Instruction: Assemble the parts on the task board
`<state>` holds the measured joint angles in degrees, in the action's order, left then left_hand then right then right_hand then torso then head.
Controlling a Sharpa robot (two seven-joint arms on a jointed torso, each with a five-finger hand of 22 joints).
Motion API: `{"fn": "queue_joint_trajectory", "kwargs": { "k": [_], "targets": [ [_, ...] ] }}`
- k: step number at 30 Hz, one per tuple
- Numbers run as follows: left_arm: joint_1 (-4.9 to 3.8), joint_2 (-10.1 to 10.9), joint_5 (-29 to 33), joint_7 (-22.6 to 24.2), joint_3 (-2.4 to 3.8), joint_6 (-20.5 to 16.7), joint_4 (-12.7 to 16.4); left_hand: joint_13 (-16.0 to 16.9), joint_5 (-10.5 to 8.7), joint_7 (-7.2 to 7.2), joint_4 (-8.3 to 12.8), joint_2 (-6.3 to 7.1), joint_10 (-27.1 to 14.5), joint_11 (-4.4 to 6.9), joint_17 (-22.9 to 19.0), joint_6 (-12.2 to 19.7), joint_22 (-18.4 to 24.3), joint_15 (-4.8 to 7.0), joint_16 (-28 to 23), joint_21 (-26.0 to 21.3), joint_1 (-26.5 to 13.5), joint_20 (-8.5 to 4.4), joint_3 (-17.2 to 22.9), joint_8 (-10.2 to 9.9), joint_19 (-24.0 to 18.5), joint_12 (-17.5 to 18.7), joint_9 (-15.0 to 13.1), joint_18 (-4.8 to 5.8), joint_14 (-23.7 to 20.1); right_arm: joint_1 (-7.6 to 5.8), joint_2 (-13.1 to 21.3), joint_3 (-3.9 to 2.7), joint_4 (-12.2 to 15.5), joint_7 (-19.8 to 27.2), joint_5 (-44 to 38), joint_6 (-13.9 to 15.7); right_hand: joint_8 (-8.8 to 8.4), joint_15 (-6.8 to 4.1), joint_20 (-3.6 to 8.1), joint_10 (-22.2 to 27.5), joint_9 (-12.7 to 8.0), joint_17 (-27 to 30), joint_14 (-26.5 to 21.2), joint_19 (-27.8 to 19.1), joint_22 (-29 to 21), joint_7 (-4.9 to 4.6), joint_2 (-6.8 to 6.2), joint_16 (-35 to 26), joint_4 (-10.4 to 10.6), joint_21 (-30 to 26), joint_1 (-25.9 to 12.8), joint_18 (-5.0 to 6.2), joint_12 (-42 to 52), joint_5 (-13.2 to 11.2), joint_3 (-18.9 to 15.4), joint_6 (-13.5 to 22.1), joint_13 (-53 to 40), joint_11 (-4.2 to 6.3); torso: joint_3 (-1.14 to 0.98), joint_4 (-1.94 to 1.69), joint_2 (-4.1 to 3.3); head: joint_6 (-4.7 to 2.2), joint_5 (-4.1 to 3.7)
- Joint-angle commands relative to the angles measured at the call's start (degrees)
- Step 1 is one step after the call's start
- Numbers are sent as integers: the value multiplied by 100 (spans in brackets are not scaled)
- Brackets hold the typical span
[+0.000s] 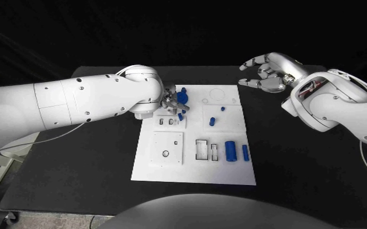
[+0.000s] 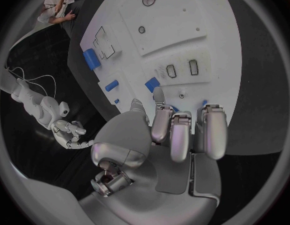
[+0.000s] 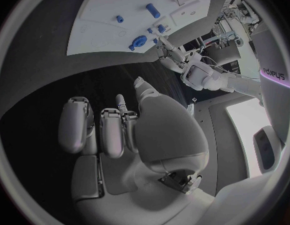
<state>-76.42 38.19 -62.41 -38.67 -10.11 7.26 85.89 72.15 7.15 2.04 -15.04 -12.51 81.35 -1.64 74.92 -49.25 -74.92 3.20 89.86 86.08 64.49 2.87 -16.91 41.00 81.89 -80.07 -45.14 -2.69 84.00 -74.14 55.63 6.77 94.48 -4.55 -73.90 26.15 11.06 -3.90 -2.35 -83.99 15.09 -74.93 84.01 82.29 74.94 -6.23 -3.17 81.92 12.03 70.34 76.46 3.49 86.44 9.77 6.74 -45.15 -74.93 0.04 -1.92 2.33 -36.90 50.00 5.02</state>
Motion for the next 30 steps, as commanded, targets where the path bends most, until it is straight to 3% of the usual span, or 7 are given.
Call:
{"fn": "queue_joint_trajectory", "kwargs": {
  "k": [1, 12, 23, 30],
  "targets": [
    [32, -33, 131, 15, 4, 73, -19, 1785, 54, 3, 1, 36, 865, 305, 1508, -64, -577, 50, 14, -42, 47, -8, 53, -62, -53, -993, -6, 18, 600, 12, -11, 0, -19, -26, -27, -114, -7, 52, -53, -233, -5, -370, 351, -6, 808, -5, 54, -5, 28, -33, -10, 84, -15, 29, 9, -39, -1014, -51, 0, 1, 7, 0, 4],
    [154, -50, 64, 16, 5, 103, -70, 1785, 145, -34, 68, 69, 865, 336, 1508, -279, -621, 71, 14, -34, 108, -24, 149, -206, -16, -993, -77, 26, 600, 48, -40, 0, -76, -31, -27, -154, -13, 53, -53, -220, -14, -355, 348, -12, 802, -7, 65, -15, 32, -53, -15, 88, -28, 46, 8, -41, -997, -53, -4, 12, 17, 0, 9],
    [182, -25, -34, 10, 6, 72, -76, 1785, 164, -82, 100, 121, 865, 379, 1508, -380, -610, 111, 14, -51, 104, -59, 206, -122, -27, -993, -358, 20, 600, 60, -48, 0, -105, -53, -27, -199, -15, 54, -54, -213, -17, -347, 347, -14, 801, -7, 66, -20, 33, -59, -16, 90, -35, 49, 6, -41, -988, -53, -5, 10, 19, 0, 3],
    [187, -34, -24, 19, 7, 83, -86, 1785, 191, -75, 121, 126, 865, 379, 1508, -295, -566, 116, 14, -84, 120, -69, 252, -182, -73, -993, -461, 8, 600, 65, -57, 0, -116, -68, -23, -235, -17, 54, -54, -206, -19, -341, 345, -20, 795, -8, 66, -24, 35, -75, -20, 93, -42, 51, 4, -40, -978, -53, -8, 5, 18, 0, -22]
  ]
}}
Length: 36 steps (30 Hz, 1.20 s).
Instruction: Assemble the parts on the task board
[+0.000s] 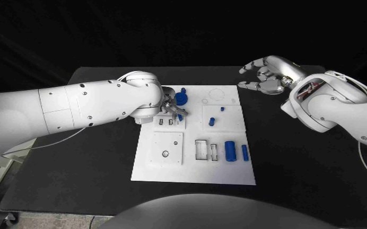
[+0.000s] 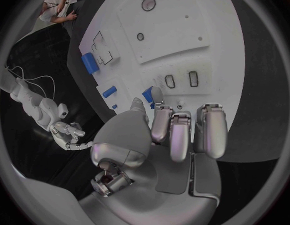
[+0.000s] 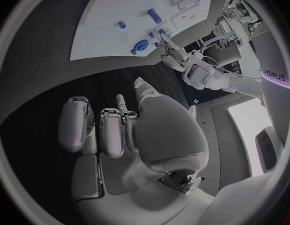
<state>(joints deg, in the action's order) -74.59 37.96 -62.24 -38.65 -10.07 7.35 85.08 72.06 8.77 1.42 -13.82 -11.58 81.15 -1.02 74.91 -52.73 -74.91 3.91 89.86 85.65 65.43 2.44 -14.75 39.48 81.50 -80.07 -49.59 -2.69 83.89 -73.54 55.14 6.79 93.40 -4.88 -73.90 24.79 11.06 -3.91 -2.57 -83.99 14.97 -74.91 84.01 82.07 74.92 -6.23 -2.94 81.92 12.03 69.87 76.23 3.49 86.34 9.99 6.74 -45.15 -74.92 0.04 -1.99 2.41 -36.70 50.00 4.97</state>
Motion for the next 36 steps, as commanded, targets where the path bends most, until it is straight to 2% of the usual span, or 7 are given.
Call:
{"fn": "queue_joint_trajectory", "kwargs": {
  "k": [1, 17, 26, 36],
  "targets": [
    [4, -14, -39, 18, 3, 75, -10, 1794, 37, -10, 2, 32, 885, 315, 1509, 65, -561, 45, 14, -45, 29, -27, 44, -47, -41, -993, -28, 6, 611, 5, -10, -1, -11, -37, -21, -104, -17, 54, -32, -206, -8, -343, 345, 3, 798, -8, 43, -24, 36, -28, 4, 93, -32, 29, 3, -40, -979, -54, 0, -2, -1, 0, -20],
    [14, -69, -15, 39, 3, 97, -117, 1794, 266, 33, 94, 42, 885, 277, 1509, 141, -500, 13, 14, -111, 119, -5, 206, -365, -125, -993, -146, -13, 611, 8, -15, -1, -23, -78, 8, -180, -20, 55, -33, -182, -12, -308, 337, -12, 785, -9, 48, -49, 37, -67, 2, 101, -57, 35, 3, -42, -946, -55, 0, 3, -4, 0, -33],
    [32, -105, 23, 60, 4, 125, -158, 1794, 510, 36, 232, 96, 885, 271, 1509, 113, -494, 5, 14, -139, 277, 9, 354, -592, -147, -993, -199, -19, 611, 10, -25, -1, -50, -93, 36, -207, -25, 58, -34, -161, -20, -285, 330, -26, 773, -11, 56, -66, 32, -105, 9, 109, -78, 46, 5, -45, -919, -57, 1, 3, 0, 0, -30],
    [40, -101, 35, 77, 5, 146, -159, 1794, 567, 29, 289, 129, 885, 276, 1509, 81, -508, 7, 14, -139, 346, 9, 408, -661, -138, -993, -222, -18, 611, 22, -33, -1, -73, -104, 50, -231, -32, 61, -37, -140, -30, -247, 319, -45, 758, -15, 62, -95, 22, -154, 22, 118, -99, 57, 7, -49, -892, -61, -1, 0, 5, 0, -21]
  ]
}}
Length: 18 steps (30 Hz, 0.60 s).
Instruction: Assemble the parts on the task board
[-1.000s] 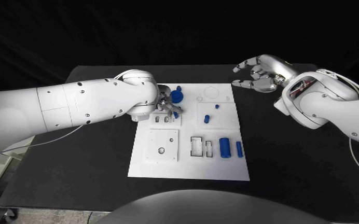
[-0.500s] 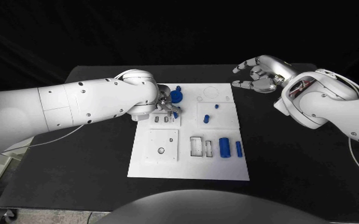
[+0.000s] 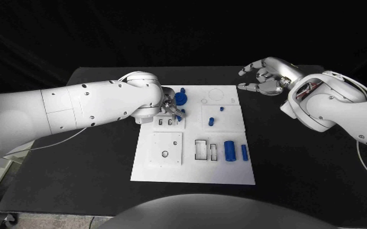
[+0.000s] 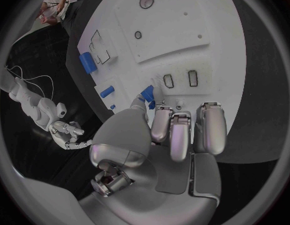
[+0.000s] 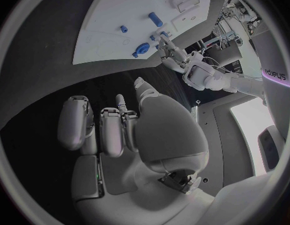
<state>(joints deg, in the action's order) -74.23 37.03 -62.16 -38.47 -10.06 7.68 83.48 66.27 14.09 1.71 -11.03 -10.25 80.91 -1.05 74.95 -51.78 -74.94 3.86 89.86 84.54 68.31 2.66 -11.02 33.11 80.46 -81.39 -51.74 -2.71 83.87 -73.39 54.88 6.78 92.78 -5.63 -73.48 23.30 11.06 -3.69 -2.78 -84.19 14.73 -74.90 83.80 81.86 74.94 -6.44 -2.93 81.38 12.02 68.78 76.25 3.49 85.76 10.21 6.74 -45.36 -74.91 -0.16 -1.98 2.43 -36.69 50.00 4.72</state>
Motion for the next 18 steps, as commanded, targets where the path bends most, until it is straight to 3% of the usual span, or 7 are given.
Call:
{"fn": "queue_joint_trajectory", "kwargs": {
  "k": [1, 8, 18],
  "targets": [
    [6, -7, 28, 61, 4, 117, 3, 2373, 37, -1, 15, 1, 909, 280, 1505, -19, -506, 12, 14, -28, 64, -14, 39, -30, -33, -861, -10, -15, 613, 8, -9, -1, -15, -29, 12, -84, -32, 40, -16, -118, -7, -244, 339, -27, 753, 6, 61, -44, 21, -52, 21, 120, -43, 37, 7, -28, -891, -41, -2, -3, 5, 0, 4],
    [16, 14, 41, 69, 4, 134, 16, 2373, 60, -18, 93, 39, 909, 293, 1505, -68, -527, 21, 14, -24, 155, -20, 106, -96, -15, -861, -39, -13, 613, 16, -11, -1, -28, -29, 23, -94, -34, 41, -17, -111, -9, -228, 335, -33, 748, 5, 62, -56, 20, -67, 22, 123, -50, 38, 7, -29, -882, -42, -1, -1, 3, 0, 8],
    [24, 66, 56, 86, 4, 109, 64, 2373, 234, -43, 285, 118, 909, 320, 1505, -123, -535, 47, 14, -42, 382, -44, 343, -296, -13, -861, -93, -15, 613, 24, 3, -1, -35, -34, 39, -109, -46, 48, -23, -64, -28, -132, 304, -73, 717, -2, 68, -129, 11, -167, 30, 142, -97, 44, 3, -36, -824, -49, 1, -4, 0, 0, 5]
  ]
}}
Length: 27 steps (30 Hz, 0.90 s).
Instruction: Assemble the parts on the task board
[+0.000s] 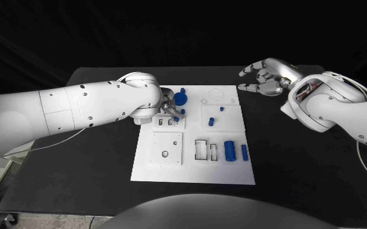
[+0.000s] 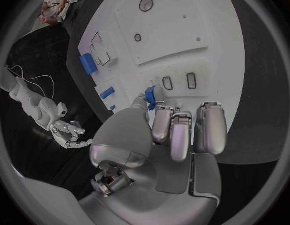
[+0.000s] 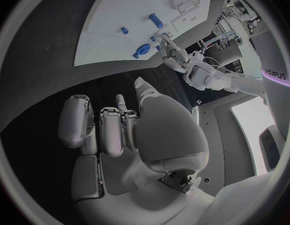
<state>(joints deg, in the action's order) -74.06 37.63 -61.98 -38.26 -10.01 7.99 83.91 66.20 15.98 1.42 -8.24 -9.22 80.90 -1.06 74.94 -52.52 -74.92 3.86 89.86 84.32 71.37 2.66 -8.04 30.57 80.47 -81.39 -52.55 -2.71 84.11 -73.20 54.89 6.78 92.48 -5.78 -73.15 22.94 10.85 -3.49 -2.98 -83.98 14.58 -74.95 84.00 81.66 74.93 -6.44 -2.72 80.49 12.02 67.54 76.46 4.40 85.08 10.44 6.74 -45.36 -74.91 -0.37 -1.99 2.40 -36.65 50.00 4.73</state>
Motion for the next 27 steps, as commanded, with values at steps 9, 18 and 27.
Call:
{"fn": "queue_joint_trajectory", "kwargs": {
  "k": [9, 18, 27],
  "targets": [
    [9, 103, 40, 60, -1, 26, 85, 2380, 126, -13, 19, 23, 910, 323, 1506, -66, -538, 51, 14, -25, 90, -48, 110, -92, -13, -861, -28, -15, 589, 7, 19, -1, -6, -29, 18, -95, -35, 32, -7, -54, -28, -66, 263, -81, 697, -4, 53, -89, 5, -113, 13, 63, -60, 22, -1, -39, -785, -31, 0, -6, -6, 0, 27],
    [11, 232, 40, 55, -2, -64, 165, 2380, 264, -19, 43, 58, 910, 328, 1506, -91, -542, 55, 14, -33, 112, -53, 216, -163, -12, -861, -59, -16, 589, 8, 27, -1, -6, -41, 23, -129, -44, 33, -10, -34, -42, -31, 250, -99, 683, -4, 53, -118, -12, -160, 33, 71, -80, 21, -1, -43, -761, -31, 3, -1, -8, 0, 64],
    [13, 321, 40, 46, -3, -92, 218, 2380, 314, -21, 60, 85, 910, 331, 1506, -101, -535, 58, 14, -42, 126, -55, 266, -193, -20, -861, -74, -18, 589, 13, 25, 0, -14, -51, 39, -162, -48, 33, -12, -7, -51, 15, 236, -120, 665, -4, 59, -154, -17, -214, 38, 82, -108, 22, -1, -48, -726, -32, 6, 4, -2, 0, 100]
  ]
}}
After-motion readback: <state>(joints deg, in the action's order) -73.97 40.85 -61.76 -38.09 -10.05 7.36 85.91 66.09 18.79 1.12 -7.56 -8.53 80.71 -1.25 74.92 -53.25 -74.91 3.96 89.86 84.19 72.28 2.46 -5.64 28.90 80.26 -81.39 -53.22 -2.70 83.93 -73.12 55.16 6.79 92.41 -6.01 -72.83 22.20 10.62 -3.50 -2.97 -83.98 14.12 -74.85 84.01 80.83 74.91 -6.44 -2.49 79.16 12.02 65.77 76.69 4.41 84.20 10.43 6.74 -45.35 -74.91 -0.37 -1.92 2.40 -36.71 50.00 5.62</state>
